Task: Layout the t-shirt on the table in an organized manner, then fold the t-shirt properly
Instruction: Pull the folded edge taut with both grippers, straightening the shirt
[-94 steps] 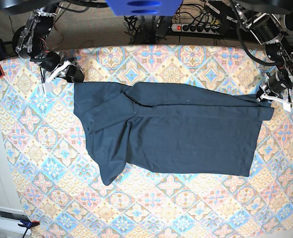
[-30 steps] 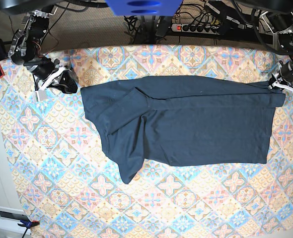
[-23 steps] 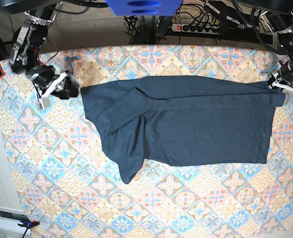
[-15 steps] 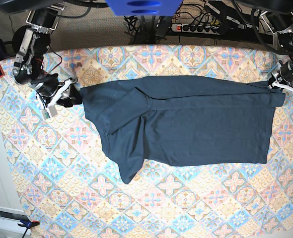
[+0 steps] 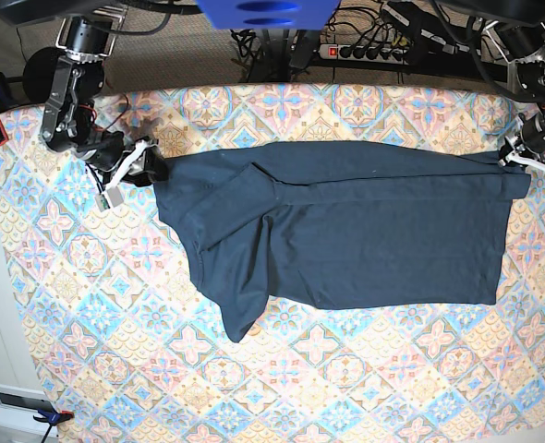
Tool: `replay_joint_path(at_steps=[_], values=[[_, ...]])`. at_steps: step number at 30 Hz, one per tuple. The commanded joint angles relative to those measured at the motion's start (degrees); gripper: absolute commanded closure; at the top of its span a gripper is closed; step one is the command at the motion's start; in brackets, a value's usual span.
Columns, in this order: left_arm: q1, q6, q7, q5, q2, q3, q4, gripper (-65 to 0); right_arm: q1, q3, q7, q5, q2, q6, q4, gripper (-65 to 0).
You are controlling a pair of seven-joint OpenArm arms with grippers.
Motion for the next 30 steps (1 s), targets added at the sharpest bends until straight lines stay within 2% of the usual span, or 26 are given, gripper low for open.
replay_joint_path(at_steps=[1, 7, 10, 12, 15, 18, 21, 25, 30], values=[[-0.5, -0.1, -0.8, -0.8, -1.3, -0.3, 0.8, 0.0, 0.5, -0.1, 0.4, 0.5, 0.7, 0.1, 0.0, -22.9], [-0.5, -0.1, -0.8, -0.8, -1.3, -0.3, 0.8, 0.0, 0.5, -4.3, 0.4, 0.6, 0.5, 0.1, -0.4, -22.7], [-0.6, -0.1, -0.8, -0.9, -1.3, -0.3, 0.8, 0.0, 0.5, -4.9, 0.4, 0.6, -1.0, 0.1, -0.3, -22.3], [-0.6, -0.1, -0.8, -0.9, -1.3, -0.3, 0.8, 0.0, 0.5, -4.9, 0.4, 0.6, -1.3, 0.1, -0.3, -19.7], [-0.6, -0.1, -0.8, -0.9, -1.3, -0.3, 0.8, 0.0, 0.5, -4.6, 0.4, 0.6, -1.3, 0.1, -0.1, -12.2], [-0.6, -0.1, -0.8, -0.9, -1.3, -0.3, 0.8, 0.0, 0.1, -1.9, 0.4, 0.6, -1.3, 0.1, 0.4, -0.9], [-0.4, -0.1, -0.8, -0.9, -1.3, -0.2, 0.8, 0.0, -0.4, 3.4, 0.0, 1.2, -1.3, 0.4, 3.2, -0.5], [-0.3, -0.1, -0.7, -0.6, -1.5, -0.2, 0.8, 0.0, -5.6, 7.1, -0.1, 5.8, -0.9, 0.4, 6.3, 0.0], [-0.1, -0.1, -0.2, -0.7, -1.5, -0.2, 0.8, 0.0, -11.1, 7.4, -0.1, 14.3, 4.4, 0.4, 10.5, 0.0]])
